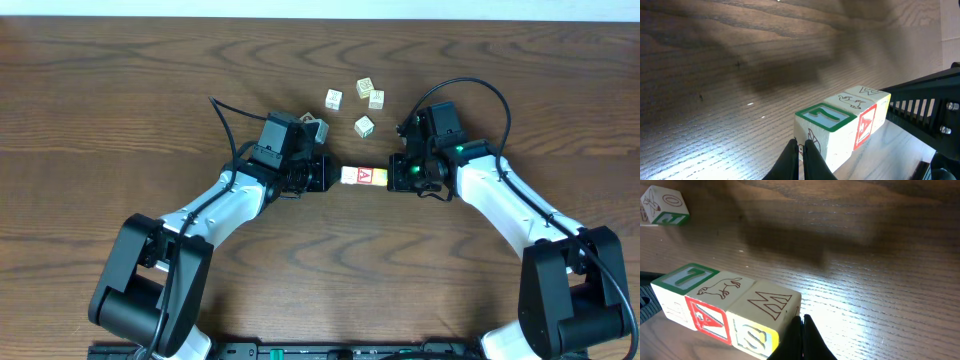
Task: Lift 3 blocks
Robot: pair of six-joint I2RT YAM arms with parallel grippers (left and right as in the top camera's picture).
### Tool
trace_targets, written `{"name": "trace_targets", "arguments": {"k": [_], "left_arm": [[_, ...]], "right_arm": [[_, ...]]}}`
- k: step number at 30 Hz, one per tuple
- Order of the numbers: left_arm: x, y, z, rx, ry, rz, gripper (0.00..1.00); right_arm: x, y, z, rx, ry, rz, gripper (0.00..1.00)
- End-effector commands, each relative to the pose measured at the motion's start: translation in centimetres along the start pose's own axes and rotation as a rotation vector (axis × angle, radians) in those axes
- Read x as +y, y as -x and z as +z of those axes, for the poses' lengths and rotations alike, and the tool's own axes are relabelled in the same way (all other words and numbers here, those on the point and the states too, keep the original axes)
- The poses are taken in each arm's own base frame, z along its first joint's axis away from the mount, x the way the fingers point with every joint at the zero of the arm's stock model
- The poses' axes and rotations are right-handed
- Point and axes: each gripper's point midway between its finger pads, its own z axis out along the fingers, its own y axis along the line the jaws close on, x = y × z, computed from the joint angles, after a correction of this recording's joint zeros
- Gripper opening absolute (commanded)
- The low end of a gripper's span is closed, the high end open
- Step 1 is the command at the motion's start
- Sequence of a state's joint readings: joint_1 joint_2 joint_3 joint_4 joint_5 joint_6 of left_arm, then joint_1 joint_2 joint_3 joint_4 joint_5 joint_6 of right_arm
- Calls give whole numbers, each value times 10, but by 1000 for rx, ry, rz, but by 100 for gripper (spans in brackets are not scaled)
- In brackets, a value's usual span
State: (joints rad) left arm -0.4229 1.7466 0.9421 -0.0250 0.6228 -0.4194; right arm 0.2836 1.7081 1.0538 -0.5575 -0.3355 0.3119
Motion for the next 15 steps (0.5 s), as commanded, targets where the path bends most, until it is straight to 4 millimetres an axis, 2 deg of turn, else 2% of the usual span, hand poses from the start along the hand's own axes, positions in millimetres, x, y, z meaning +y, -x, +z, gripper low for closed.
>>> {"name": "trace_targets", "arguments": {"k": [1,15], "left_arm": [[-23,3,-3,4,-68,29,7],[-23,3,-3,4,-68,21,7]], "right_arm": [[23,8,-10,-17,93,1,1],[25,8,-11,-15,101,18,1]]}}
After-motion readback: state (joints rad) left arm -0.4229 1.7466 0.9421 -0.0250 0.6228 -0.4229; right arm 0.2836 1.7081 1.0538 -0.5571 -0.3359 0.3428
